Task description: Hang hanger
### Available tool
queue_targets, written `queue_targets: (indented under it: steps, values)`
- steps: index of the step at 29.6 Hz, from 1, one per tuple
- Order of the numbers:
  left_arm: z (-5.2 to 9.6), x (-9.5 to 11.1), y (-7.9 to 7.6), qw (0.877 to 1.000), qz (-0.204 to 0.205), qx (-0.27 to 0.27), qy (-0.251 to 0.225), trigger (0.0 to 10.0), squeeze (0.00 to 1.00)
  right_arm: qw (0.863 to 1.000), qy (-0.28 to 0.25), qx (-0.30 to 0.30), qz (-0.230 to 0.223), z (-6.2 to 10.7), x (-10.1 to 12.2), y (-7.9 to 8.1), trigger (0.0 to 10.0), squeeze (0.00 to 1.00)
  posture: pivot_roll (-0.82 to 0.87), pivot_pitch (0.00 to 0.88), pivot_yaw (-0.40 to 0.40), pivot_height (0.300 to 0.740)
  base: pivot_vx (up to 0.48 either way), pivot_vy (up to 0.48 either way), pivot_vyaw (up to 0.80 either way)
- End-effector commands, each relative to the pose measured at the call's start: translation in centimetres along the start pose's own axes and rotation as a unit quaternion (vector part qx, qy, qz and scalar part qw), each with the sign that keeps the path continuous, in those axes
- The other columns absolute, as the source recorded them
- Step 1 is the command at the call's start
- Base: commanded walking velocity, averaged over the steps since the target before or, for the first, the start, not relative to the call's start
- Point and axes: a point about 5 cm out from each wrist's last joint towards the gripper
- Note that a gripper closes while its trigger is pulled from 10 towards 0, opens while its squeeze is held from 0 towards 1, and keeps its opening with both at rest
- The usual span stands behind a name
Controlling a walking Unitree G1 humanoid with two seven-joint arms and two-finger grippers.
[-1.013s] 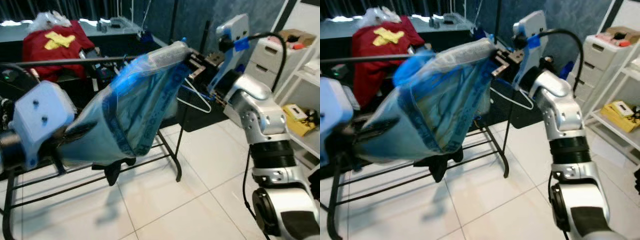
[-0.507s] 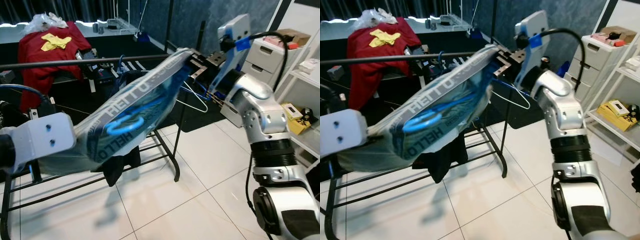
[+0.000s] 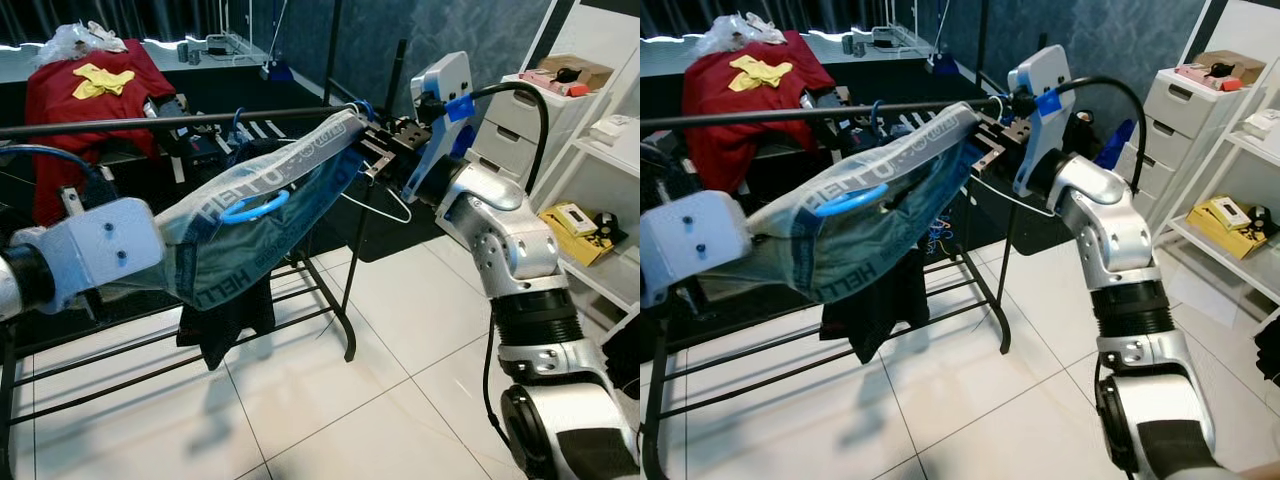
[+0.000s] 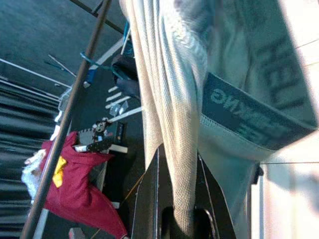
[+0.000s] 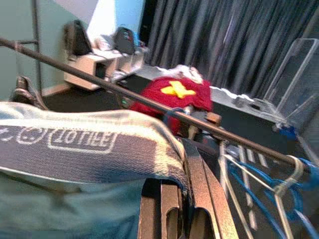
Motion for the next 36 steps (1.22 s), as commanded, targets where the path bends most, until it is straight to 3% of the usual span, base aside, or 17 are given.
queue_targets:
  steps: [1, 3, 8, 9, 10, 11, 13, 14, 15, 16, 19, 22, 24, 30, 31, 33, 36]
  values:
    - [0.6, 0.2, -0.5, 0.999, -0.007, -0.043, -0.008, 10.0, 0.00, 1.000, 0.011, -0.020, 0.014, 0.8, -0.1, -1.2, 0.0, 0.00, -0.05, 0.000, -0.098, 0.740, 0.000, 0.000, 0.00]
    - [0.8, 0.1, -1.1, 0.997, -0.009, -0.078, -0.004, 10.0, 0.00, 0.999, 0.016, -0.023, 0.020, 1.0, 0.0, -1.6, 0.0, 0.00, -0.05, 0.000, -0.099, 0.740, 0.000, 0.000, 0.00]
    - [1.1, 0.7, -0.2, 0.998, -0.004, -0.062, -0.022, 10.0, 0.00, 0.999, 0.022, -0.021, 0.023, 1.1, -0.2, -1.5, 0.0, 0.00, -0.05, 0.000, -0.099, 0.740, 0.000, 0.000, 0.00]
    - [1.7, 1.6, 0.6, 0.996, 0.026, -0.046, -0.065, 10.0, 0.00, 0.999, 0.028, -0.024, 0.025, 1.3, -0.3, -1.7, 0.0, 0.00, -0.05, 0.000, -0.098, 0.740, 0.000, 0.000, 0.00]
    - [1.7, 1.6, 0.6, 0.996, 0.026, -0.046, -0.065, 10.0, 0.00, 0.999, 0.028, -0.024, 0.025, 1.3, -0.3, -1.7, 0.0, 0.00, -0.05, 0.000, -0.098, 0.740, 0.000, 0.000, 0.00]
    - [2.3, 2.3, 1.1, 0.992, 0.050, -0.038, -0.105, 10.0, 0.00, 0.999, 0.033, -0.027, 0.026, 1.4, -0.5, -1.8, 0.0, 0.00, -0.05, 0.000, -0.100, 0.740, 0.000, 0.000, 0.00]
    - [2.3, 2.3, 1.1, 0.992, 0.050, -0.038, -0.105, 10.0, 0.00, 0.999, 0.033, -0.027, 0.026, 1.4, -0.5, -1.8, 0.0, 0.00, -0.05, 0.000, -0.100, 0.740, 0.000, 0.000, 0.00]
    - [2.7, 2.8, 1.5, 0.987, 0.069, -0.029, -0.144, 10.0, 0.00, 0.999, 0.036, -0.029, 0.025, 1.5, -0.7, -1.8, 0.0, 0.00, -0.05, 0.000, -0.101, 0.740, 0.000, 0.000, 0.00]
    - [2.7, 2.8, 1.5, 0.987, 0.069, -0.029, -0.144, 10.0, 0.00, 0.999, 0.036, -0.029, 0.025, 1.5, -0.7, -1.8, 0.0, 0.00, -0.05, 0.000, -0.101, 0.740, 0.000, 0.000, 0.00]
    - [2.8, 2.9, 2.0, 0.978, 0.091, -0.002, -0.187, 10.0, 0.00, 0.999, 0.041, -0.025, 0.020, 1.4, -1.0, -1.6, 0.0, 0.00, -0.05, 0.000, -0.099, 0.740, 0.000, 0.000, 0.00]
    - [2.8, 3.0, 2.3, 0.969, 0.108, 0.021, -0.220, 10.0, 0.00, 0.999, 0.045, -0.020, 0.017, 1.4, -1.3, -1.3, 0.0, 0.00, -0.05, 0.000, -0.099, 0.740, 0.000, 0.000, 0.00]
    - [3.6, 3.7, 2.8, 0.933, 0.152, 0.052, -0.321, 10.0, 0.00, 0.998, 0.057, -0.011, 0.002, 1.4, -2.4, -0.7, 0.0, 0.00, -0.06, 0.000, -0.099, 0.740, 0.000, 0.000, 0.00]
    - [3.7, 3.7, 2.9, 0.931, 0.155, 0.057, -0.326, 10.0, 0.00, 0.998, 0.058, -0.011, 0.002, 1.5, -2.5, -0.6, 0.0, 0.00, -0.06, 0.000, -0.099, 0.740, 0.000, 0.000, 0.00]
    - [2.8, 1.7, 2.5, 0.966, 0.122, 0.055, -0.222, 10.0, 0.00, 0.998, 0.061, -0.011, 0.003, 1.6, -2.5, -0.8, 0.0, 0.00, -0.06, 0.000, -0.097, 0.740, 0.000, 0.000, 0.00]
    - [2.8, 1.7, 2.5, 0.966, 0.122, 0.055, -0.222, 10.0, 0.00, 0.998, 0.061, -0.011, 0.003, 1.6, -2.5, -0.8, 0.0, 0.00, -0.06, 0.000, -0.097, 0.740, 0.000, 0.000, 0.00]
    - [2.7, 0.5, 2.8, 0.975, 0.115, 0.069, -0.176, 10.0, 0.00, 0.998, 0.062, -0.014, 0.005, 1.7, -2.5, -1.0, 0.0, 0.00, -0.06, 0.000, -0.096, 0.740, 0.000, 0.000, 0.00]
    - [2.8, 0.2, 2.5, 0.978, 0.117, 0.058, -0.160, 10.0, 0.00, 0.998, 0.063, -0.018, 0.007, 1.8, -2.5, -1.2, 0.0, 0.00, -0.06, 0.000, -0.095, 0.740, 0.000, 0.000, 0.00]
Point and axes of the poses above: a point about 5 cm out from each wrist's last joint towards the gripper, its own z axis pointing back from the gripper into the wrist, its own x axis along the axis of the wrist's last joint, y = z × x, and after that the axes turned 6 degrees about z, right-handed
